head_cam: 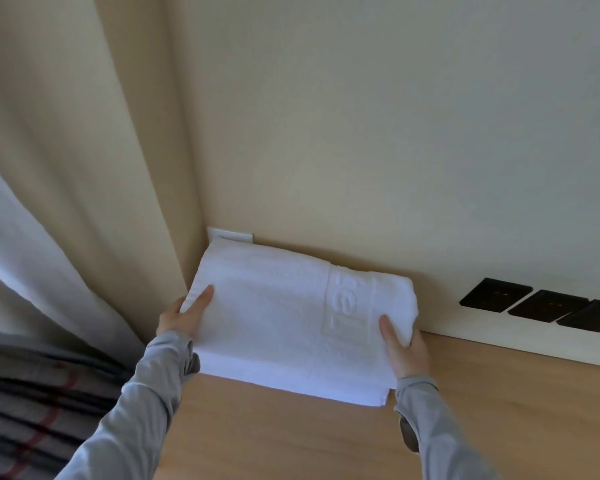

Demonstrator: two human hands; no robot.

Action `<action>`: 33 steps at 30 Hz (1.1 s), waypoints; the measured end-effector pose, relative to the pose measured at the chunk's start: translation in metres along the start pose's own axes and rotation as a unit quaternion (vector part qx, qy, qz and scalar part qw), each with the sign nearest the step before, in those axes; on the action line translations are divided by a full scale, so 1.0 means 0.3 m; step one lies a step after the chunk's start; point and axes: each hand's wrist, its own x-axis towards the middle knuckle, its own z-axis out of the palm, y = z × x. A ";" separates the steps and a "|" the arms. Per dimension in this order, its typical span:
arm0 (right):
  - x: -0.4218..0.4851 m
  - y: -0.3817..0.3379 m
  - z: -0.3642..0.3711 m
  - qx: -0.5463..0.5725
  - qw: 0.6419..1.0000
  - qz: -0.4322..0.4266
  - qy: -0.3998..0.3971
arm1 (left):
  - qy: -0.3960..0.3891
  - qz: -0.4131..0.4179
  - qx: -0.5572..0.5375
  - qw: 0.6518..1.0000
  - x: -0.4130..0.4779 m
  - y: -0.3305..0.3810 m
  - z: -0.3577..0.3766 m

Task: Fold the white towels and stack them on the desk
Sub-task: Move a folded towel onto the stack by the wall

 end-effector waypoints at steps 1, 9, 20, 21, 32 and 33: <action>0.006 -0.003 0.001 -0.016 1.000 0.003 0.005 | 0.000 0.001 0.009 1.000 -0.002 0.002 0.000; -0.131 -0.093 0.088 -0.348 0.833 -0.389 0.184 | 0.225 0.438 0.333 0.804 -0.160 -0.006 0.123; -0.052 -0.021 0.044 -0.547 0.757 -0.358 -0.020 | -0.001 0.415 0.521 0.746 0.007 0.002 0.079; -0.051 -0.013 0.038 -0.551 0.755 -0.356 -0.027 | -0.013 0.403 0.517 0.755 0.019 -0.005 0.062; -0.054 -0.065 0.045 -0.515 0.780 -0.348 -0.078 | -0.002 0.400 0.530 0.748 -0.008 0.010 0.069; -0.061 -0.077 0.036 -0.504 0.784 -0.353 -0.084 | 0.002 0.407 0.530 0.744 -0.028 0.020 0.071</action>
